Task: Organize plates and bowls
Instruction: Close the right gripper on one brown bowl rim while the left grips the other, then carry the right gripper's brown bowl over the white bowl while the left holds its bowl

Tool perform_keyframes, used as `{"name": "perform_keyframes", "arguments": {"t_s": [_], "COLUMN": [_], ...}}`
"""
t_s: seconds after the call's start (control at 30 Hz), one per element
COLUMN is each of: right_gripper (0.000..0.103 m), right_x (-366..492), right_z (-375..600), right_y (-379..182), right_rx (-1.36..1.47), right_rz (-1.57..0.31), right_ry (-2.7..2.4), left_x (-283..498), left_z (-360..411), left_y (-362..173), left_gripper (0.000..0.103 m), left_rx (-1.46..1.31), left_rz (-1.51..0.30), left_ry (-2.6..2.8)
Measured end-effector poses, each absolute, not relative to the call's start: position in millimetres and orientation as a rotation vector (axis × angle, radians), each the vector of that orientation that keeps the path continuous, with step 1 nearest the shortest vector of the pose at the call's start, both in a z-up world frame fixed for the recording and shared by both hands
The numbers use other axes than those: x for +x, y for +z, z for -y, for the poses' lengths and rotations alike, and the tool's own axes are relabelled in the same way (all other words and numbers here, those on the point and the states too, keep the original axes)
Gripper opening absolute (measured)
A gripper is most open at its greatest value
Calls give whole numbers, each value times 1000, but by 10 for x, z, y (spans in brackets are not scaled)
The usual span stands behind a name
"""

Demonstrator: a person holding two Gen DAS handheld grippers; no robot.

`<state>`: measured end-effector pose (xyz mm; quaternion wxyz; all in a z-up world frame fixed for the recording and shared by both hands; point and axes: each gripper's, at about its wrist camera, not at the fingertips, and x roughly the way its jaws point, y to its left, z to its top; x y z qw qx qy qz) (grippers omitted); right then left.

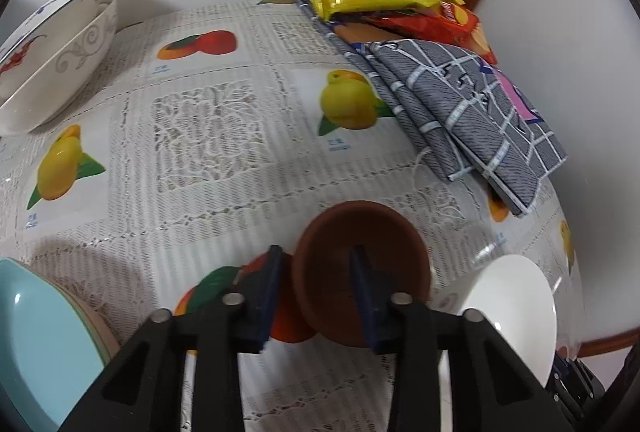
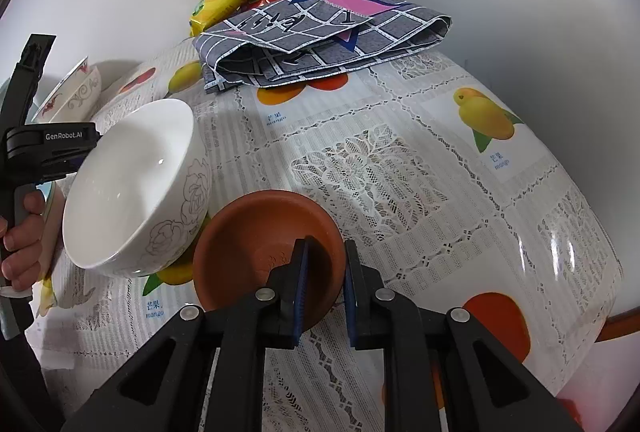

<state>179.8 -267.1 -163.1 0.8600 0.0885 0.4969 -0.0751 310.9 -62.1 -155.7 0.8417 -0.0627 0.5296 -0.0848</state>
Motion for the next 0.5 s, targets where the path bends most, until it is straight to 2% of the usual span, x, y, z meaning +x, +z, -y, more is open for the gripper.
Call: {"name": "perform_keyframes", "arguments": {"t_s": [0.07,0.1,0.5], "right_gripper": [14,14,8], "right_x": [1796,1790,1738], "right_z": [2681,2678,2647], "right_y": [-1628,-1620,-1536], "right_rx": [195,195,236], "right_rz": [-1043,-1041,-1022], "right_ry": [-155,-154,-150], "left_x": [3090,3087,2965], "left_z": [626,620,414], "left_y": [-1531,-1522,-1422], "left_gripper": [18,10,8], "left_rx": [-132,-121,-146], "left_rz": [-1107,-1103,-1083], "left_ry": [-175,-161,-161]}}
